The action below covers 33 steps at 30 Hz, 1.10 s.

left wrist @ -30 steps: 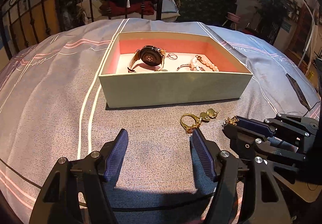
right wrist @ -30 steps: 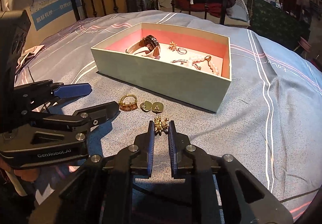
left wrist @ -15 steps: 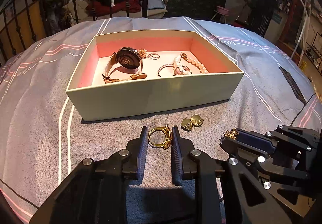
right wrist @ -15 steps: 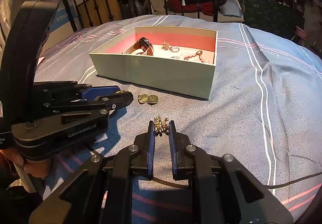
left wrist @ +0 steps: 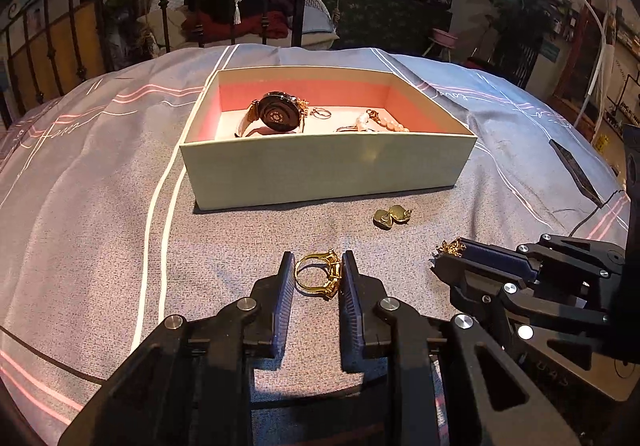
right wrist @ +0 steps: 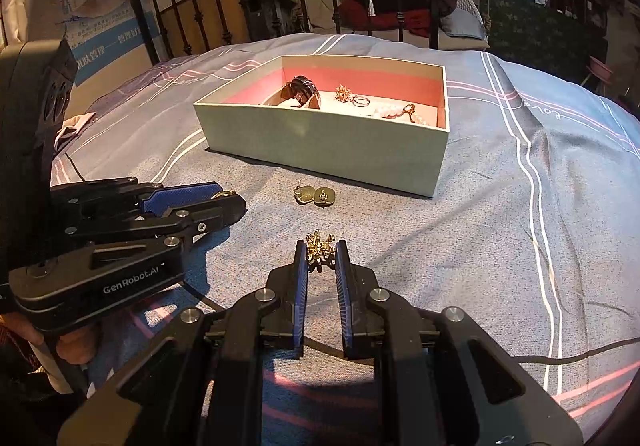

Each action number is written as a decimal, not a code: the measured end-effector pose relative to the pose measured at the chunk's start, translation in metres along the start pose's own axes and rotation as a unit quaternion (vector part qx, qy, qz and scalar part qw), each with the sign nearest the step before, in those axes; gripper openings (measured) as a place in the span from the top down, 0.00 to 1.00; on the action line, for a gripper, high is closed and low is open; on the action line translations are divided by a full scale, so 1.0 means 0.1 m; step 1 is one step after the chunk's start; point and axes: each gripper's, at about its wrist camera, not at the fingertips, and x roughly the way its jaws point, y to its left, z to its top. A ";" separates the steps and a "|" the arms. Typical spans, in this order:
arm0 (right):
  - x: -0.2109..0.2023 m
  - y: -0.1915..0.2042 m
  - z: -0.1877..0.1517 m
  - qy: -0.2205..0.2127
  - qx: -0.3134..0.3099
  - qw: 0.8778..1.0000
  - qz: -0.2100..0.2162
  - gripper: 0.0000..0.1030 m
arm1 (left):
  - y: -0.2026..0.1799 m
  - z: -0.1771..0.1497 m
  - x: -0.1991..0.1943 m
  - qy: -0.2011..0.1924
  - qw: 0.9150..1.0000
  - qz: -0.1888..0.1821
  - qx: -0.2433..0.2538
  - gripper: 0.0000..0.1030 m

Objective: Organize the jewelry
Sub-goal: 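Grasp the gold ring with the left tool while the right tool grasps the gold brooch, then carry the gold ring and brooch into the box and lower them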

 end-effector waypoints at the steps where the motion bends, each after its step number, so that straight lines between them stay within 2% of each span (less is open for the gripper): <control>1: 0.00 0.01 0.00 0.000 0.000 1.000 0.000 0.85 | -0.01 -0.01 -0.01 -0.001 1.000 0.004 0.004 0.77; 4: -0.02 0.03 0.00 -0.002 -0.001 1.000 -0.002 0.85 | -0.04 -0.01 -0.02 -0.005 1.000 0.013 0.011 0.77; 15: -0.10 0.08 0.05 -0.014 -0.007 1.000 -0.002 0.85 | 0.02 0.09 -0.21 -0.035 0.999 -0.002 -0.004 0.77; 22: -0.17 0.08 0.15 -0.028 -0.010 1.000 -0.002 0.85 | 0.03 0.17 -0.29 -0.052 0.999 0.009 0.001 0.77; 27: -0.18 0.07 0.18 -0.031 -0.012 0.999 0.001 0.85 | 0.01 0.20 -0.30 -0.050 0.999 0.005 0.005 0.77; 29: -0.20 0.07 0.24 -0.037 -0.014 0.999 0.001 0.85 | 0.00 0.23 -0.28 -0.045 0.999 -0.005 0.007 0.77; 33: -0.26 0.06 0.45 -0.058 -0.019 0.998 -0.001 0.85 | 0.04 0.37 -0.30 -0.058 0.998 0.002 -0.002 0.77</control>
